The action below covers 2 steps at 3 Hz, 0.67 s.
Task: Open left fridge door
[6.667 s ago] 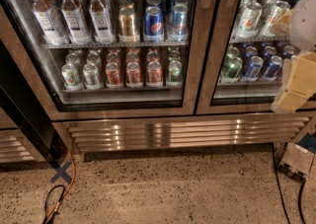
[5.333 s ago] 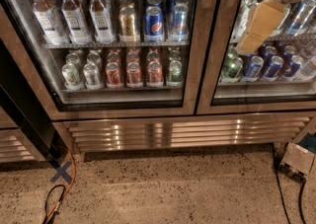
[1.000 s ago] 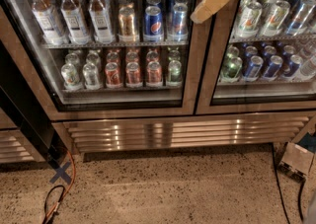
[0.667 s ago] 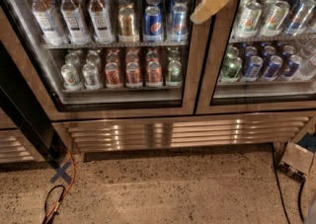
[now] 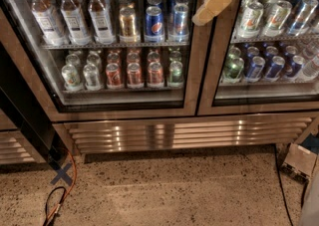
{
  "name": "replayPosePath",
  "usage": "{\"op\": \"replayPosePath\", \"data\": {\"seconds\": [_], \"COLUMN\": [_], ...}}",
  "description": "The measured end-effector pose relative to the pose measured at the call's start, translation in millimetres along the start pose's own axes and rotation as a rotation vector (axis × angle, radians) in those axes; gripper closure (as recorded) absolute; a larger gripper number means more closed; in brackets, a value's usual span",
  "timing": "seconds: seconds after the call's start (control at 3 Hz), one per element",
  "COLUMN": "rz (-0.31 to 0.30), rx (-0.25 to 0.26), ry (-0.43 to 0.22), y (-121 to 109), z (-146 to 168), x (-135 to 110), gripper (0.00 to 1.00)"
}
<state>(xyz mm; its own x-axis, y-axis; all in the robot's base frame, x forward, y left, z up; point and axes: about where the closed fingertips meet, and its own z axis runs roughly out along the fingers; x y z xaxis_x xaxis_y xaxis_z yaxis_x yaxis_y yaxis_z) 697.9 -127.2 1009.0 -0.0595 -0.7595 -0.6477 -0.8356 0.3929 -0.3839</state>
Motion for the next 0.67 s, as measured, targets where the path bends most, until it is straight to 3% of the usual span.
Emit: {"op": "replayPosePath", "data": {"seconds": [0.67], "rz": [-0.018], "rx": [-0.034], "ry": [-0.019], "y": [5.8], "z": [4.7], "x": [-1.1], "gripper": [0.0]}}
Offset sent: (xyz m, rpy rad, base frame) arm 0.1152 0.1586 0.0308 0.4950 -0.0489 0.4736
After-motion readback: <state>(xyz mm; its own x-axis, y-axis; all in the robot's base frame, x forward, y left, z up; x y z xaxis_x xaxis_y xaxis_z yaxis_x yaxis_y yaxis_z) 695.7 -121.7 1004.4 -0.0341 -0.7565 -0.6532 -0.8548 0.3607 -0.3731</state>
